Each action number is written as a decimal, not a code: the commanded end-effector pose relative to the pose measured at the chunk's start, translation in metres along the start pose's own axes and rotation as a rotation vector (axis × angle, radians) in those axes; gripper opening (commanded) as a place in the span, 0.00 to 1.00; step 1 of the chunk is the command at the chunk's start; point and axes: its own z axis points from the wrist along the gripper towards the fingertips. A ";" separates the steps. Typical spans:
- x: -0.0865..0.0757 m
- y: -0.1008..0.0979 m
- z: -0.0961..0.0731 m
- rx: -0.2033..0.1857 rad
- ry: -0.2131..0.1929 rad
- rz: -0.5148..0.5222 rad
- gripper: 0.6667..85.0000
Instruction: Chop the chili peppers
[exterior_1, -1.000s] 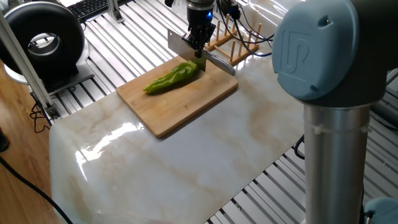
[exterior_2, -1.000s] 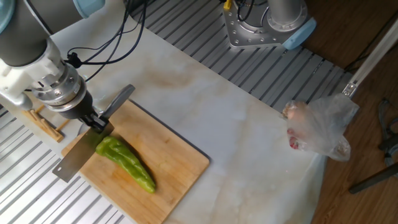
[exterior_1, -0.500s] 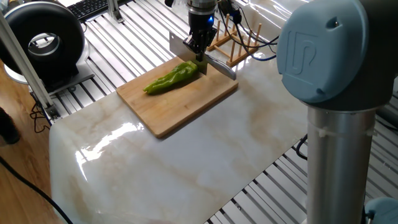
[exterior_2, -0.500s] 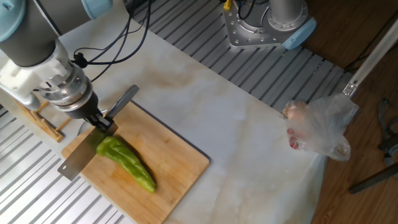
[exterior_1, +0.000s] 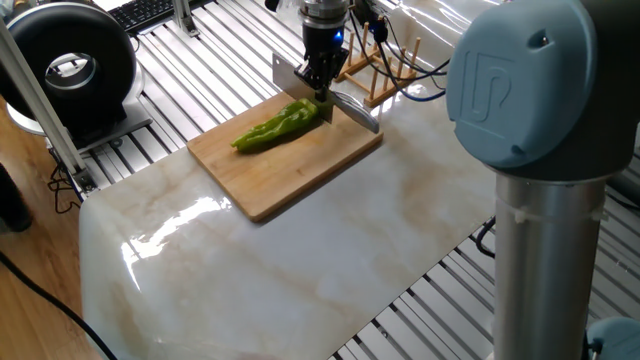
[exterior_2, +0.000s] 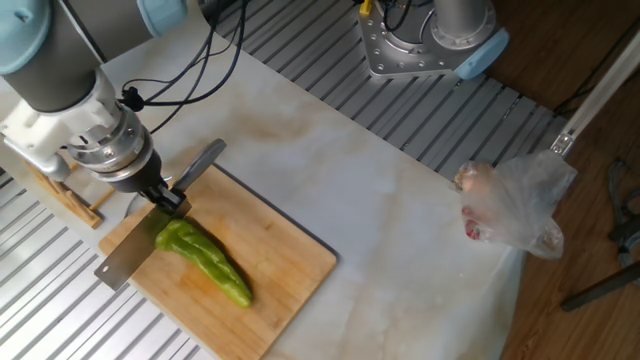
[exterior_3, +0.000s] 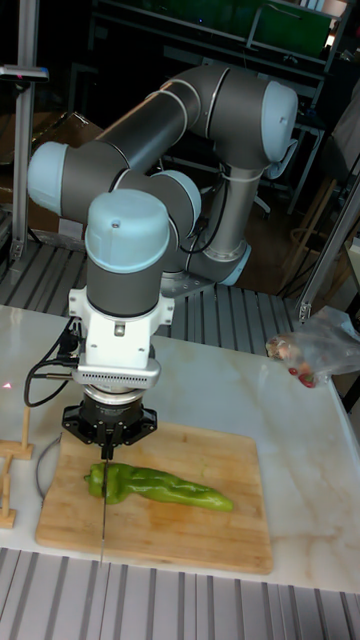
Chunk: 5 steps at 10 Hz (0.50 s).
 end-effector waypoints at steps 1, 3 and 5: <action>-0.002 -0.002 -0.010 -0.026 0.000 -0.005 0.01; -0.004 -0.002 -0.010 -0.024 0.000 0.000 0.01; -0.016 0.005 0.000 -0.005 -0.013 0.019 0.01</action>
